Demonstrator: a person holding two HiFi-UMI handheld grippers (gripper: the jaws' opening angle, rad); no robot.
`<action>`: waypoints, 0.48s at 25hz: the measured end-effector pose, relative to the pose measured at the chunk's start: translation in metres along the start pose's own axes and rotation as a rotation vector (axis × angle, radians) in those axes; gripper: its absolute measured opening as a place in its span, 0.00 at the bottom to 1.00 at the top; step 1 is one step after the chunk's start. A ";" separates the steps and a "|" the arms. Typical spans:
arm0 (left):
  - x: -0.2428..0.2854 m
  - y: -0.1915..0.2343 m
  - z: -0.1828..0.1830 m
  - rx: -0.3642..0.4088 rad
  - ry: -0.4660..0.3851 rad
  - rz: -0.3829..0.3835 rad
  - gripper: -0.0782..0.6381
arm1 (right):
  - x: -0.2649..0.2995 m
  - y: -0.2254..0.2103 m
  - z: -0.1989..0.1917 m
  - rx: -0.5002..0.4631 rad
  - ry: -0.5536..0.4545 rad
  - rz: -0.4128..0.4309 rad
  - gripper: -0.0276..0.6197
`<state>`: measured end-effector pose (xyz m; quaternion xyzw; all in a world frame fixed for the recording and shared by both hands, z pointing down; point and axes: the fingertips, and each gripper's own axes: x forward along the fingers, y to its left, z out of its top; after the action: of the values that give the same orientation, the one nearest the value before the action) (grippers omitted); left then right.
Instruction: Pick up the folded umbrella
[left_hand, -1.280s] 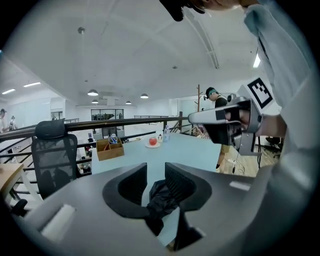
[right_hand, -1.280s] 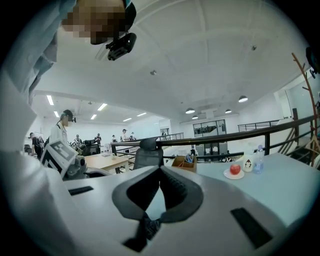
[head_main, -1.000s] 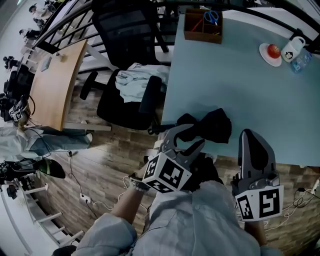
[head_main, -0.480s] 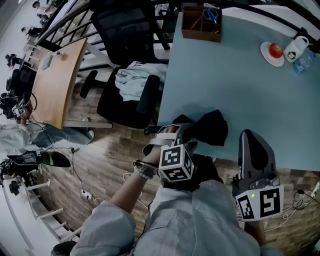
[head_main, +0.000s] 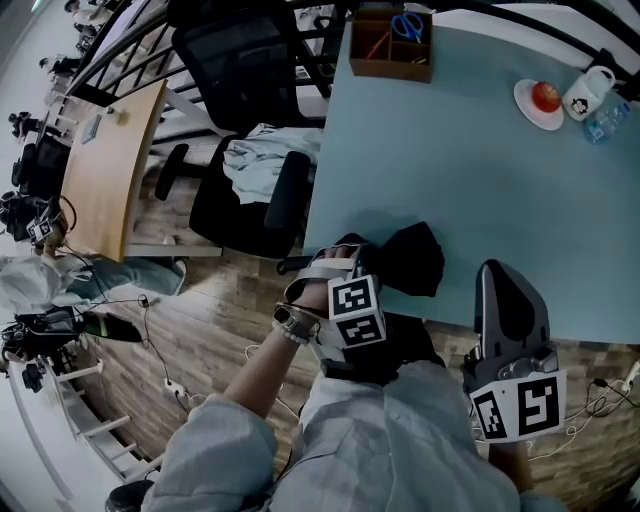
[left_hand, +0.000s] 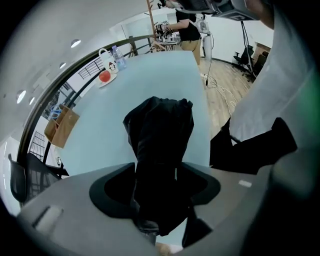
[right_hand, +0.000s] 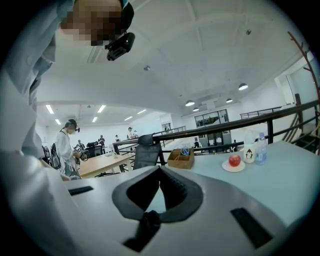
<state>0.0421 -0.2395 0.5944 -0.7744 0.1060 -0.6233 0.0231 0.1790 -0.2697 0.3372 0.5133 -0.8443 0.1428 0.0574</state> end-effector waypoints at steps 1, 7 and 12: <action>0.002 -0.001 0.000 -0.008 0.006 -0.016 0.45 | 0.000 -0.002 0.000 0.001 0.002 0.000 0.04; 0.012 -0.005 -0.001 0.010 0.060 -0.077 0.45 | 0.003 -0.007 -0.002 0.011 0.008 0.013 0.04; 0.025 -0.004 -0.004 0.037 0.108 -0.100 0.47 | 0.007 -0.012 0.000 0.016 0.001 0.019 0.04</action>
<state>0.0440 -0.2396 0.6195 -0.7436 0.0566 -0.6663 0.0003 0.1862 -0.2811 0.3412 0.5057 -0.8479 0.1503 0.0523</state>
